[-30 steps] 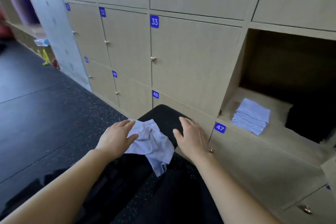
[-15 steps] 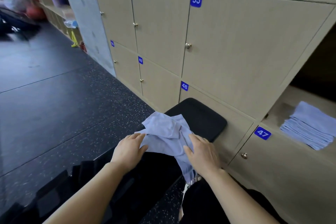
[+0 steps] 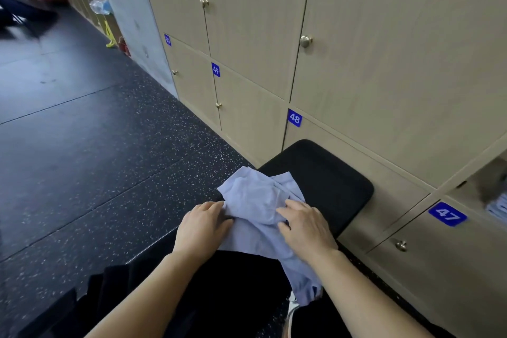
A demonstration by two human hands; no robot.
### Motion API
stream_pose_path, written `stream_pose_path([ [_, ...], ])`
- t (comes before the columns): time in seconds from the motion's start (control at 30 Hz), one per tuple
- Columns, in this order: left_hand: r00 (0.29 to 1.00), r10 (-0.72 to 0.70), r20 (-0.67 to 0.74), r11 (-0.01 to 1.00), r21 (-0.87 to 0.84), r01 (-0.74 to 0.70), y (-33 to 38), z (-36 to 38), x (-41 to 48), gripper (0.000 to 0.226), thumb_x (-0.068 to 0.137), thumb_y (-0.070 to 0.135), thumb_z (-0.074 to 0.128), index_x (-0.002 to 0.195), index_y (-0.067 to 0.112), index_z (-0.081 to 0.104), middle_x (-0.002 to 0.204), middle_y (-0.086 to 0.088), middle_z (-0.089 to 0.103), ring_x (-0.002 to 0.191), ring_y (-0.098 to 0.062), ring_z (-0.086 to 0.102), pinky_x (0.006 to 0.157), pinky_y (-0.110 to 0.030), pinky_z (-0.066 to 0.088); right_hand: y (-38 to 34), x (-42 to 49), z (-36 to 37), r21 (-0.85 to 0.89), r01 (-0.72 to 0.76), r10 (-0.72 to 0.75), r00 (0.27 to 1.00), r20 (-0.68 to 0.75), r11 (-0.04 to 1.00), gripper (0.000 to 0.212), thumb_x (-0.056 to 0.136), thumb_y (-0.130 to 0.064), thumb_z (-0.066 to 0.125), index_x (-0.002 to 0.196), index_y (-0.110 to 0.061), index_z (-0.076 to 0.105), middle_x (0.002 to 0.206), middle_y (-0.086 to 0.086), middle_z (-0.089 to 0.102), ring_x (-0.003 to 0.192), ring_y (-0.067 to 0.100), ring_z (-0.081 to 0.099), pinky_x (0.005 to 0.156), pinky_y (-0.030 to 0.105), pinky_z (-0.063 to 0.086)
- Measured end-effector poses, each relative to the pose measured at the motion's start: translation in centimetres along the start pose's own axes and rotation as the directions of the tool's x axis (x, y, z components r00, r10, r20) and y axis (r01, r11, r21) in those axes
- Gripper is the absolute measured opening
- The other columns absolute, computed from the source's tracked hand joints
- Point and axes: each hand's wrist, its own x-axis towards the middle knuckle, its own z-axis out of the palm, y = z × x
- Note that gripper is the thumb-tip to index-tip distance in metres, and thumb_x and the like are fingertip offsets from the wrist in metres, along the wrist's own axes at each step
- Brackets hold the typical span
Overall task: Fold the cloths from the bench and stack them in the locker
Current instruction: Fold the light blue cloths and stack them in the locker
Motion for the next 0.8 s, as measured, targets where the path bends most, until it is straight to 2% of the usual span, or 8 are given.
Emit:
stream_pose_path([
  [0.07, 1.000, 0.004, -0.009, 1.000, -0.021, -0.004, -0.4, 0.4, 0.0, 0.046, 0.092, 0.044, 0.056, 0.133, 0.024, 0.057, 0.129, 0.004, 0.061, 0.119, -0.022, 0.054, 0.098, -0.034, 0.041, 0.2, 0.1, 0.5, 0.020, -0.001, 0.002, 0.996, -0.088, 1.000, 0.015, 0.078, -0.012, 0.057, 0.065, -0.015, 0.062, 0.073, 0.000, 0.058, 0.068, 0.025, 0.062, 0.056, 0.027, 0.037],
  [0.13, 0.999, 0.005, -0.036, 1.000, -0.027, -0.006, -0.4, 0.6, 0.0, 0.046, 0.091, 0.045, 0.058, 0.132, 0.023, 0.058, 0.128, 0.004, 0.062, 0.118, -0.022, 0.055, 0.099, -0.034, 0.041, 0.5, 0.2, 0.7, -0.007, 0.000, -0.001, 0.988, -0.157, 1.000, 0.020, 0.071, -0.012, 0.055, 0.052, -0.016, 0.057, 0.062, -0.004, 0.056, 0.054, 0.021, 0.059, 0.048, 0.023, 0.032],
  [0.2, 0.996, 0.010, -0.086, 1.000, -0.029, -0.013, 0.0, 0.5, 0.1, 0.042, 0.091, 0.045, 0.060, 0.126, 0.021, 0.063, 0.124, 0.004, 0.065, 0.116, -0.022, 0.057, 0.097, -0.034, 0.041, 0.3, 0.0, 0.5, 0.001, -0.008, 0.008, 0.986, -0.166, 1.000, 0.019, 0.068, -0.013, 0.058, 0.050, -0.017, 0.056, 0.061, -0.005, 0.059, 0.053, 0.020, 0.059, 0.046, 0.022, 0.036],
  [0.37, 0.985, -0.024, -0.171, 1.000, 0.000, 0.024, 1.3, -0.1, 0.8, 0.022, 0.097, 0.035, 0.050, 0.109, 0.024, 0.064, 0.104, 0.005, 0.069, 0.104, -0.021, 0.062, 0.085, -0.033, 0.038, -0.1, 0.0, 0.0, 0.035, 0.013, -0.005, 0.979, -0.204, 0.999, 0.023, 0.068, -0.013, 0.058, 0.048, -0.018, 0.046, 0.055, -0.005, 0.049, 0.048, 0.017, 0.052, 0.051, 0.022, 0.024],
  [0.47, 0.983, -0.033, -0.181, 0.999, -0.046, 0.025, 2.1, -0.6, 1.3, 0.018, 0.098, 0.024, 0.047, 0.111, 0.019, 0.058, 0.097, -0.001, 0.072, 0.095, -0.027, 0.064, 0.078, -0.035, 0.040, 0.2, 0.2, 0.0, 0.079, 0.010, 0.005, 0.982, -0.191, 0.997, 0.020, 0.073, -0.011, 0.055, 0.054, -0.018, 0.053, 0.060, -0.006, 0.053, 0.054, 0.018, 0.054, 0.053, 0.024, 0.027],
  [0.57, 0.966, 0.012, -0.260, 0.980, -0.187, -0.062, 3.1, -1.7, 1.8, 0.017, 0.096, 0.014, 0.047, 0.110, 0.017, 0.057, 0.082, 0.001, 0.071, 0.079, -0.030, 0.063, 0.069, -0.038, 0.042, 1.0, 0.6, -1.0, 0.125, -0.017, 0.035, 0.989, -0.145, 0.992, 0.017, 0.086, -0.010, 0.053, 0.077, -0.011, 0.067, 0.080, -0.002, 0.065, 0.075, 0.022, 0.059, 0.063, 0.030, 0.040],
  [0.67, 0.929, 0.066, -0.365, 0.956, -0.243, -0.163, 5.1, -4.1, 2.3, 0.016, 0.093, 0.005, 0.050, 0.101, 0.015, 0.060, 0.060, 0.005, 0.054, 0.063, -0.027, 0.053, 0.062, -0.039, 0.042, 1.5, 0.7, -3.2, 0.145, -0.051, 0.075, 0.983, -0.167, 0.988, 0.020, 0.092, -0.015, 0.050, 0.087, -0.010, 0.068, 0.089, -0.002, 0.066, 0.086, 0.020, 0.059, 0.073, 0.034, 0.047],
  [0.8, 0.894, 0.114, -0.433, 0.888, -0.359, -0.288, 8.1, -8.2, 2.2, 0.021, 0.086, 0.011, 0.044, 0.096, 0.013, 0.062, 0.070, -0.002, 0.062, 0.067, -0.025, 0.055, 0.065, -0.036, 0.045, 1.6, 0.6, -7.2, 0.283, -0.107, 0.177, 0.955, -0.237, 0.953, 0.017, 0.094, -0.020, 0.052, 0.096, -0.015, 0.068, 0.096, -0.006, 0.066, 0.093, 0.017, 0.061, 0.075, 0.032, 0.048],
])
